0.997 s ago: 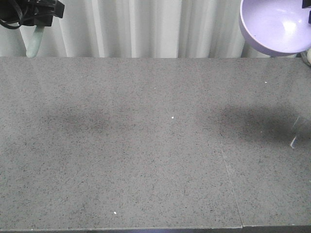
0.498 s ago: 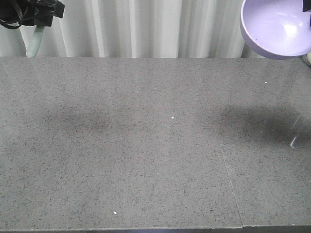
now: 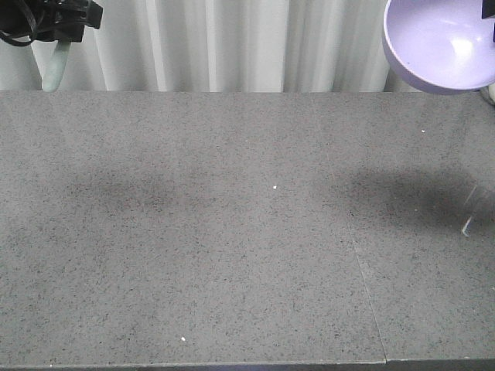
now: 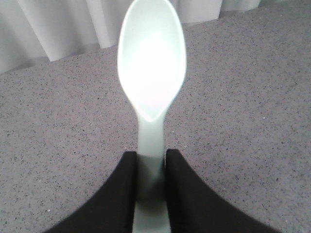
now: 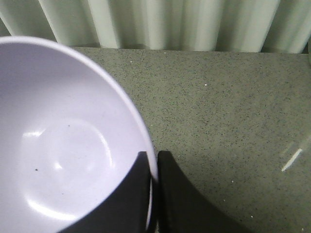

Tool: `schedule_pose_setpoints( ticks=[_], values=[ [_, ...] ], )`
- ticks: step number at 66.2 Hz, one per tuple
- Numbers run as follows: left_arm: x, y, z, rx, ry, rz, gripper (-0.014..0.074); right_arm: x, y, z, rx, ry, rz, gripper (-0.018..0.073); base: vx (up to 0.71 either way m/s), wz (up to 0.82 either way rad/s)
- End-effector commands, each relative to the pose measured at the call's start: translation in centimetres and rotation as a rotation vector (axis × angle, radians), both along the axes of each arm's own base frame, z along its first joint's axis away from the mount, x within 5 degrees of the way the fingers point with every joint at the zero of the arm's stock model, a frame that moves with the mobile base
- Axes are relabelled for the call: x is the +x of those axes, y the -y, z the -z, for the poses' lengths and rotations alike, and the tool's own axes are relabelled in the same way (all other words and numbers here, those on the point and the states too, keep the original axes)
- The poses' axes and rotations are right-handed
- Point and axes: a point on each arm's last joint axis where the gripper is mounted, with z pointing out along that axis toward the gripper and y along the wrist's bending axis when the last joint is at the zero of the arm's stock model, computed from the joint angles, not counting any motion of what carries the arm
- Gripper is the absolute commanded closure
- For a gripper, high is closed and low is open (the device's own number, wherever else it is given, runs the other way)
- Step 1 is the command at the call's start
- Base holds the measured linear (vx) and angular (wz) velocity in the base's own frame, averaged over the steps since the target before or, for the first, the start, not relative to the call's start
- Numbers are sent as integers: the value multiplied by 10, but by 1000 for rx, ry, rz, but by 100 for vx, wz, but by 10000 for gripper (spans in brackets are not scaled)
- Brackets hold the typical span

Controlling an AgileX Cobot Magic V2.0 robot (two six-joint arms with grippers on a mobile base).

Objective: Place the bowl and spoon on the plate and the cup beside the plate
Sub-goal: 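Lift the lavender bowl upward with the right gripper, then drive the base, holding spoon and bowl, to the counter with the blue plate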

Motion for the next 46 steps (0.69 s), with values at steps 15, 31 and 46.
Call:
schedule_pose_setpoints(
  ticks=[15, 31, 46],
  values=[
    [-15, -1, -29, -38, 132, 5, 603, -11, 0, -23, -2, 127, 12, 566, 0, 0],
    [-15, -1, -29, -38, 132, 5, 603, -11, 0, -23, -2, 126, 12, 566, 0, -1],
    [-15, -1, -29, -38, 132, 5, 603, -11, 0, -23, -2, 123, 11, 566, 0, -7]
  ],
)
